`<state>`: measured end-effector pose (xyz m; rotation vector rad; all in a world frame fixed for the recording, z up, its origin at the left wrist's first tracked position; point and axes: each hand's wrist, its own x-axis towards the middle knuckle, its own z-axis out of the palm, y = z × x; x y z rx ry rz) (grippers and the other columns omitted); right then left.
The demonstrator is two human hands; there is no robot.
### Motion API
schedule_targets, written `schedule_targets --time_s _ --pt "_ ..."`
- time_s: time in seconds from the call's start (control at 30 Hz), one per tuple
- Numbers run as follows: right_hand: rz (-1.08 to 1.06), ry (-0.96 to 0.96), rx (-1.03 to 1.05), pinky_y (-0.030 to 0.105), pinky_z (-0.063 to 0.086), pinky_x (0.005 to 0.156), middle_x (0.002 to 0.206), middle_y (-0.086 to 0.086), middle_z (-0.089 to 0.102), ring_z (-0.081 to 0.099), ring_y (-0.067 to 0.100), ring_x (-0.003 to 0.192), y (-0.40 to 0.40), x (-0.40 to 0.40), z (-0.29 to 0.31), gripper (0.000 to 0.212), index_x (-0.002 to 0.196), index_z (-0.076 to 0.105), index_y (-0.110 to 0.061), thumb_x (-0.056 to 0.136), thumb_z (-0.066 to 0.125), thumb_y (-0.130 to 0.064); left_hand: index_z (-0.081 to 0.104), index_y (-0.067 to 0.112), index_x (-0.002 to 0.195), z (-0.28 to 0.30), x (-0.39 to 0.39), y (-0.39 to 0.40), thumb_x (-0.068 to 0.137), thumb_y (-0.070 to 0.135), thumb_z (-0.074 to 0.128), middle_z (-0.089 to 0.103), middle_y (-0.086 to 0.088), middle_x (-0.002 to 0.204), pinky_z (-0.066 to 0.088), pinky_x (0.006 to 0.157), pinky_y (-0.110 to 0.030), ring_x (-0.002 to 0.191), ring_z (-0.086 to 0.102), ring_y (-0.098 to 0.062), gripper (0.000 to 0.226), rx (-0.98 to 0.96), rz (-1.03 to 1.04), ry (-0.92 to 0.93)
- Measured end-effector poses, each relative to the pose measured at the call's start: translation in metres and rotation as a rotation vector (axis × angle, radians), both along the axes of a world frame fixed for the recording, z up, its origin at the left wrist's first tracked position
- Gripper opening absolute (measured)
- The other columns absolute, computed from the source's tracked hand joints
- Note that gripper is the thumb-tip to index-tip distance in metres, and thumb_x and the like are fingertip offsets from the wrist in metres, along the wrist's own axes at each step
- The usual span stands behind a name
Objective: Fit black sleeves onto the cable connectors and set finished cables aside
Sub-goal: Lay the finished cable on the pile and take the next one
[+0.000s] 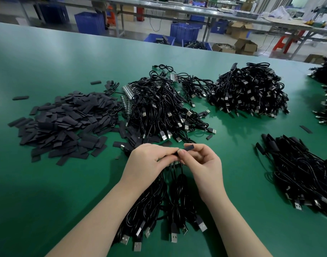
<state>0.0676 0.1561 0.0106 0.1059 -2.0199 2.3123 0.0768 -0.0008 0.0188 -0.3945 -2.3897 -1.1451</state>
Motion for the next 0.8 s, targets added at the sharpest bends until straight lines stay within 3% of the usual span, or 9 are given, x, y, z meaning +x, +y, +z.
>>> schedule_targets --time_s 0.1,0.23,0.53,0.67,0.73,0.8 --pt "0.015 0.007 0.002 0.018 0.053 0.07 0.067 -0.001 0.071 0.067 0.007 0.068 -0.0021 0.0005 0.0011 0.02 0.098 0.068 -0.015 0.081 0.077 -0.007 0.079 0.027 0.097 -0.0008 0.0002 -0.0007 0.08 0.03 0.069 0.075 0.015 0.089 0.044 0.086 -0.021 0.089 0.063 -0.002 0.019 0.002 -0.008 -0.022" --pt "-0.005 0.067 0.031 0.019 0.054 0.074 0.076 0.004 0.075 0.07 0.011 0.075 -0.0034 0.0034 0.003 0.041 0.117 0.064 -0.029 0.085 0.075 -0.006 0.078 0.026 0.099 -0.0003 -0.0002 -0.0002 0.081 0.03 0.069 0.075 0.014 0.091 0.044 0.086 -0.019 0.089 0.064 -0.002 0.02 0.009 -0.023 -0.014" --pt "-0.041 0.08 0.188 0.009 0.049 0.073 0.083 -0.008 0.077 0.072 0.003 0.08 -0.0042 0.0051 0.0054 0.042 0.122 0.063 -0.036 0.088 0.073 -0.013 0.076 0.03 0.102 -0.0061 -0.0016 -0.0008 0.084 0.041 0.062 0.074 0.017 0.092 0.05 0.08 -0.023 0.084 0.067 0.001 0.026 0.087 -0.078 -0.055" --pt "-0.042 0.062 0.162 0.011 0.049 0.075 0.086 -0.008 0.077 0.071 0.003 0.082 -0.004 0.0055 0.0042 0.048 0.124 0.059 -0.044 0.087 0.074 -0.016 0.075 0.031 0.105 -0.0074 -0.0033 0.0005 0.083 0.031 0.067 0.071 0.023 0.1 0.05 0.082 -0.023 0.089 0.066 0.004 0.023 0.086 -0.05 -0.056" --pt "-0.011 0.05 0.161 0.009 0.049 0.072 0.083 -0.01 0.077 0.071 0.002 0.08 -0.0065 0.0058 0.0052 0.039 0.108 0.066 -0.05 0.089 0.072 -0.016 0.075 0.031 0.107 -0.007 -0.0038 0.0003 0.082 0.028 0.066 0.069 0.026 0.101 0.049 0.086 -0.023 0.092 0.063 0.006 0.027 0.054 -0.007 -0.051" --pt "0.012 0.062 0.234 0.008 0.045 0.063 0.071 -0.013 0.073 0.065 -0.001 0.066 -0.0078 0.0046 0.0061 0.027 0.077 0.075 -0.04 0.09 0.071 -0.016 0.07 0.037 0.116 -0.0059 -0.0032 -0.0004 0.08 0.031 0.066 0.069 0.026 0.088 0.049 0.09 -0.023 0.093 0.061 0.007 0.036 0.018 0.014 -0.072"
